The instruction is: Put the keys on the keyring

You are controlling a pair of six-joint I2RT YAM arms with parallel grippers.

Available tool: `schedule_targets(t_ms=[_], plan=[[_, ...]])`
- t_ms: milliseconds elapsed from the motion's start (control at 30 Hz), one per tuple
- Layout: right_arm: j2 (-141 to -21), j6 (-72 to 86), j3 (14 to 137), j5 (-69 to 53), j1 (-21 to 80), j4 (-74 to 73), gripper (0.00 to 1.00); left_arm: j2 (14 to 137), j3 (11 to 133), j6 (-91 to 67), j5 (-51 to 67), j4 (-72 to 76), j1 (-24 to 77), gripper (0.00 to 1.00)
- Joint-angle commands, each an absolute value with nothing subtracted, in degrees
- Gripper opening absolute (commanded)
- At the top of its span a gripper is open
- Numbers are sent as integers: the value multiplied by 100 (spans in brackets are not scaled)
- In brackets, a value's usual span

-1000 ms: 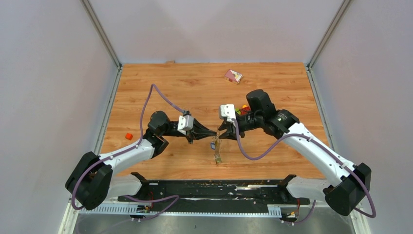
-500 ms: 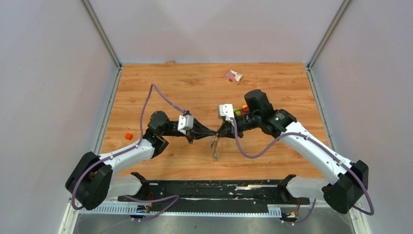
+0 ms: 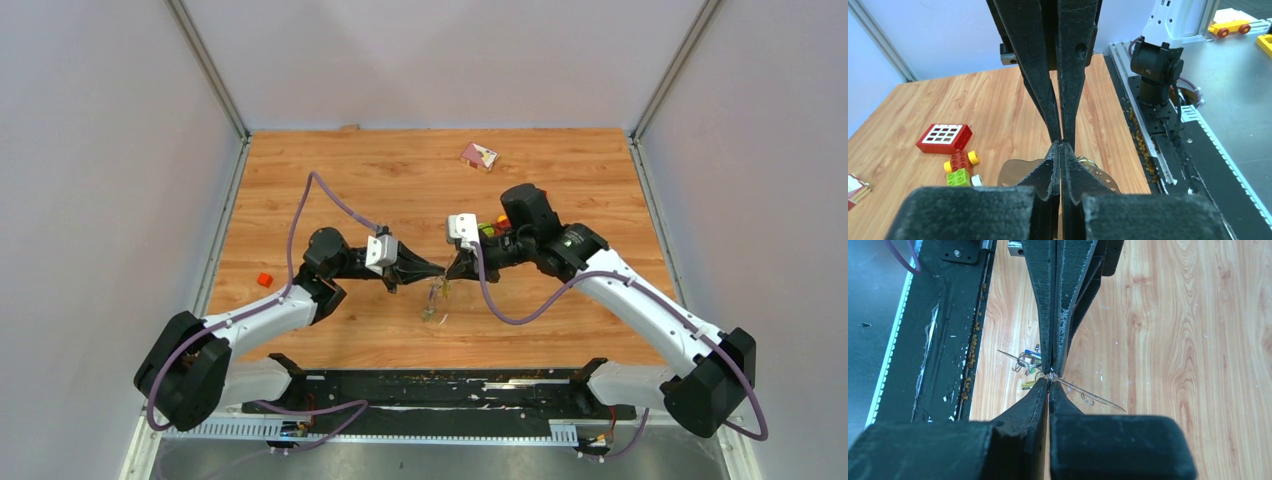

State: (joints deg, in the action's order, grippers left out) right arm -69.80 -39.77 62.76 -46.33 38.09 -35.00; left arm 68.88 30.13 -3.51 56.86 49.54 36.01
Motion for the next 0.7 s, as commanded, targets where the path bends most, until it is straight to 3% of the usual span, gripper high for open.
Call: schedule_targets(t_ms=[0,67,167,333,667], plan=[[-6886,-4218,6852,-4209,3861,-3965,0,6704,3178,362,5647,4413,3577,0],[-7013,-4318,7109,-3925,3943,-4332,0,6653,3364,873,5554,3675,3585,2],[-7215,-4399,7383,-3477,4077,-4709,0,6648,3639,1510,5285,2809,3578,15],[-7495,-4375,7618,-2928,4246,-4983,0,6676,3780,1567,5181,2654,3577,33],[-7724,-4271,7780,-2736,4383,-5010,0,6797,3763,1302,5284,2929,3584,40]])
